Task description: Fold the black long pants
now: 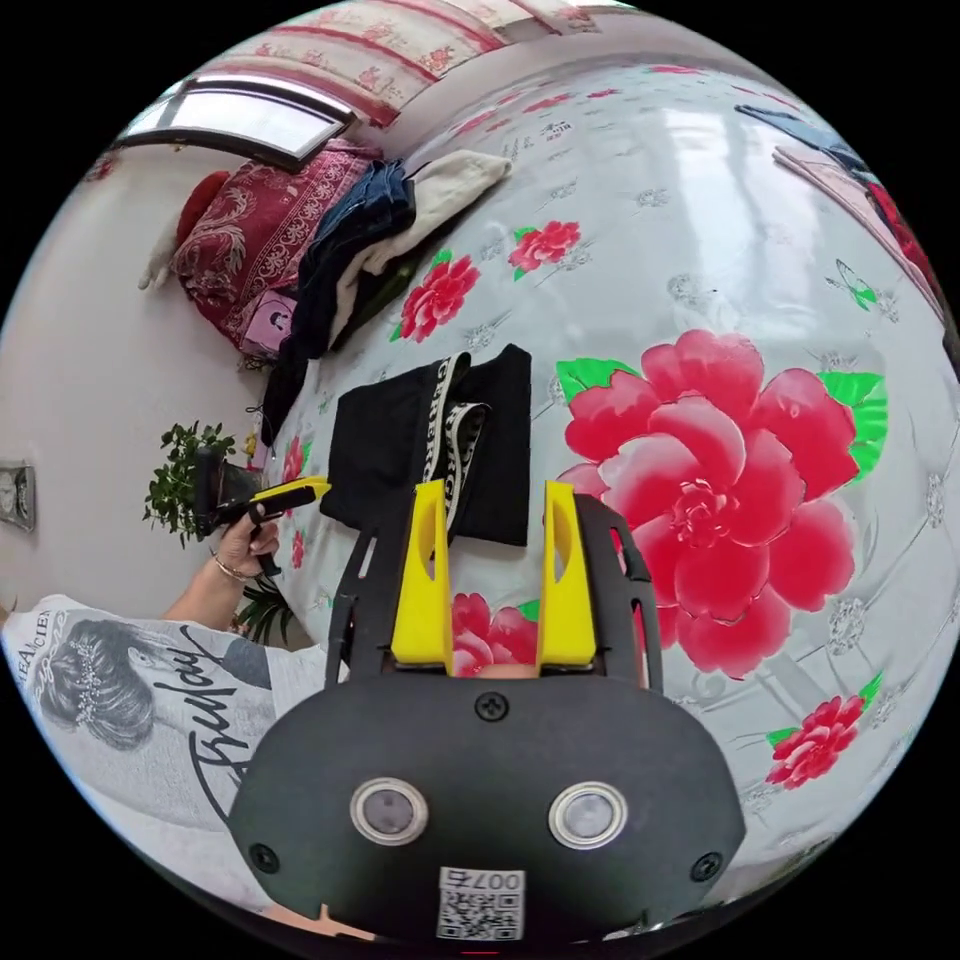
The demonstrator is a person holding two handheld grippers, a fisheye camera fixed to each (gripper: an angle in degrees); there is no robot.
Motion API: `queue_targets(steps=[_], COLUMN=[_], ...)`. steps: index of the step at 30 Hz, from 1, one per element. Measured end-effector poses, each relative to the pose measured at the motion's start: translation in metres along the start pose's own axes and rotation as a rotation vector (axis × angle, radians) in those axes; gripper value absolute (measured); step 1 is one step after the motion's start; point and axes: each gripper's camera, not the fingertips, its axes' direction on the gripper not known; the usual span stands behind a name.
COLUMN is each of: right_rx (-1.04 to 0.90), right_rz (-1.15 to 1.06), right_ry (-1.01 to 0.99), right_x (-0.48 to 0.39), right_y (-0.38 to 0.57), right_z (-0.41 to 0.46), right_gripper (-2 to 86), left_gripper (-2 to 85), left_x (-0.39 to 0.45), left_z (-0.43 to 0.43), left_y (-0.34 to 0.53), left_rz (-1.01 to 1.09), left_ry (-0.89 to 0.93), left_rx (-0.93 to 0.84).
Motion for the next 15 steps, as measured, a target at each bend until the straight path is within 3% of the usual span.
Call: queue_targets(steps=[2, 8, 12, 15], right_rx=[0.006, -0.046, -0.034, 0.007], right_rz=[0.04, 0.036, -0.061, -0.189], right_ry=[-0.101, -0.156, -0.209, -0.257], right_x=[0.013, 0.006, -0.031, -0.084], right_y=[-0.011, -0.04, -0.071, -0.116], right_z=[0.011, 0.015, -0.009, -0.034], right_gripper=[9.5, 5.0, 2.6, 1.5], left_gripper=[11.6, 4.7, 3.3, 2.9], left_x=[-0.002, -0.015, -0.02, -0.014], left_z=[0.002, 0.009, -0.04, -0.108], left_y=[-0.009, -0.038, -0.06, -0.091], left_rz=[0.009, -0.002, 0.005, 0.075], left_ry=[0.063, 0.174, 0.302, 0.3], left_rx=[0.006, -0.024, 0.094, 0.221])
